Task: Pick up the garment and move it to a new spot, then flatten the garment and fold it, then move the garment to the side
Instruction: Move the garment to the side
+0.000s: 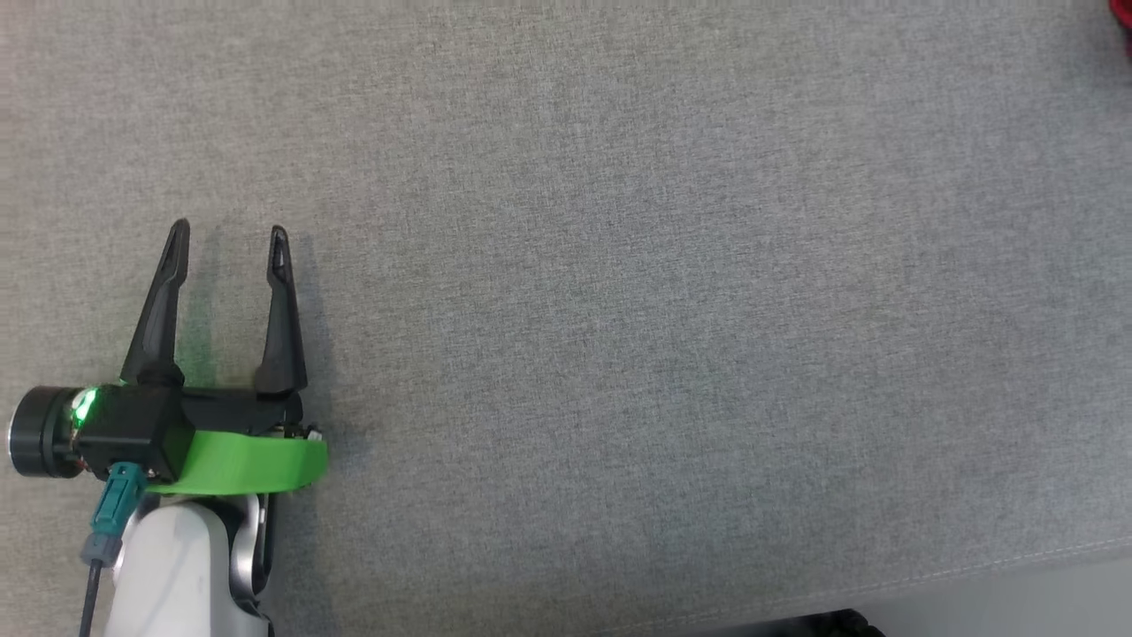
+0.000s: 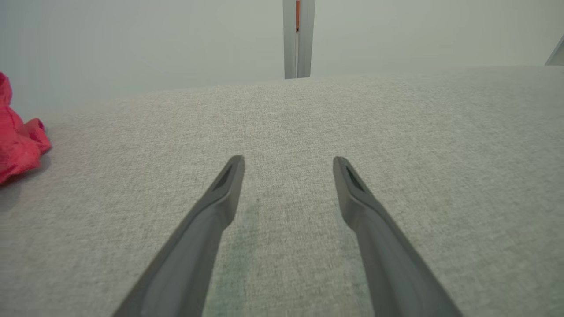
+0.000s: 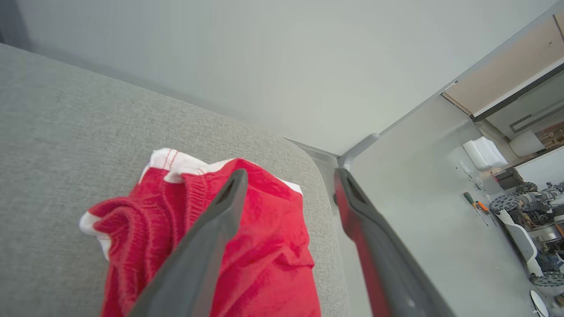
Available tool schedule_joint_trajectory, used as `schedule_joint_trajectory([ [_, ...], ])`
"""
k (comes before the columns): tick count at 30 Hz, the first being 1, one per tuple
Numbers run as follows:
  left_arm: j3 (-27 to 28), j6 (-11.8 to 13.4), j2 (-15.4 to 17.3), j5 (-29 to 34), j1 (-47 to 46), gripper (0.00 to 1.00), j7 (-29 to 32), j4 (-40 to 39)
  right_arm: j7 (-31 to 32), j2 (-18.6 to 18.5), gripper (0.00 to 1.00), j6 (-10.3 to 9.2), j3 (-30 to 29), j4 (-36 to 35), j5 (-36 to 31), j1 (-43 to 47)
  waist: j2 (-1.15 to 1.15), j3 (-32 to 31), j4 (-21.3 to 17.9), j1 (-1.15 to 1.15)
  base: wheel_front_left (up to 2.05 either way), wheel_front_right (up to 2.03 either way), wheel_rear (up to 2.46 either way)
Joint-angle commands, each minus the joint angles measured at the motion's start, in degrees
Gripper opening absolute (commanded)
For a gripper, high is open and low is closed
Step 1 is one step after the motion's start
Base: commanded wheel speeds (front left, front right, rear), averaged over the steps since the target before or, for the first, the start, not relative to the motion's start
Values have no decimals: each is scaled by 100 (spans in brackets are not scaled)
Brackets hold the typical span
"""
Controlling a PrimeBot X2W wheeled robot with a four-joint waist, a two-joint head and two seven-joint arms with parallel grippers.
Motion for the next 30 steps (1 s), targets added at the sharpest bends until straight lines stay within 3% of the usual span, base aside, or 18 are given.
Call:
schedule_joint_trajectory([
  [1, 32, 25, -14, -64, 103, 100, 1, 43, -123, 86, 100, -13, 30, -7, -10, 53, 0, -280, 5, 0, 0, 0, 0],
  [13, 273, 39, -180, -303, 620, 100, 1, 443, -628, 996, 100, -13, -139, -678, 60, 1074, 0, -1610, 186, 0, 0, 0, 0],
  [30, 546, -42, -234, -344, 1416, 100, 0, 701, -622, 2311, 100, -12, -2050, -3071, -690, 4515, 0, -2723, 419, 0, 0, 0, 0],
])
